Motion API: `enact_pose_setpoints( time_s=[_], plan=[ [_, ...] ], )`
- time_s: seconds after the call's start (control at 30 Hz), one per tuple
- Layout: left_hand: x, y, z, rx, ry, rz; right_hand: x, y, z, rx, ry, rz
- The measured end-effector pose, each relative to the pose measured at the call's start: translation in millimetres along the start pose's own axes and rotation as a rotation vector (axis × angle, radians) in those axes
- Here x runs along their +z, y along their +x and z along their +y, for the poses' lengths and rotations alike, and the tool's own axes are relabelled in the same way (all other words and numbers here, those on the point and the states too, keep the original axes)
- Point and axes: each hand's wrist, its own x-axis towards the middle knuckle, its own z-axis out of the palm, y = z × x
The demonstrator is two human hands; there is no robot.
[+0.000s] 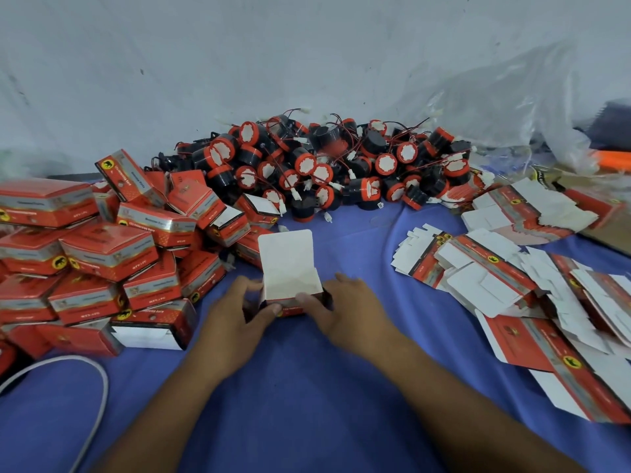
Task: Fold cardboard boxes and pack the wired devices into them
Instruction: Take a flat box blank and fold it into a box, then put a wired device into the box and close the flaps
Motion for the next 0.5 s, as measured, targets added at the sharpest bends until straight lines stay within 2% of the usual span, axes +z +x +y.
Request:
enact_pose_setpoints(
  time_s=[0.07,0.13,0.4,0.5],
  plan=[
    [-1.1,1.3,-0.4,-0.037,-0.058,-0.009,-5.6,12.3,3.7,0.040,0.040,0.090],
    [-0.1,2.0,1.5,-0.040,-0.119,0.015,-12.3,37.2,15.1,0.149,0.132,0.096],
    [3.9,-0.3,0.0,0.032,-0.110,-0.023,-47.8,173.0,88.4,0.324,0.298,0.335],
    [4.5,-1.6,0.1,0.019,-0.130,-0.045,-50.6,215.5,99.1,0.297,0.401,0.291]
  ],
)
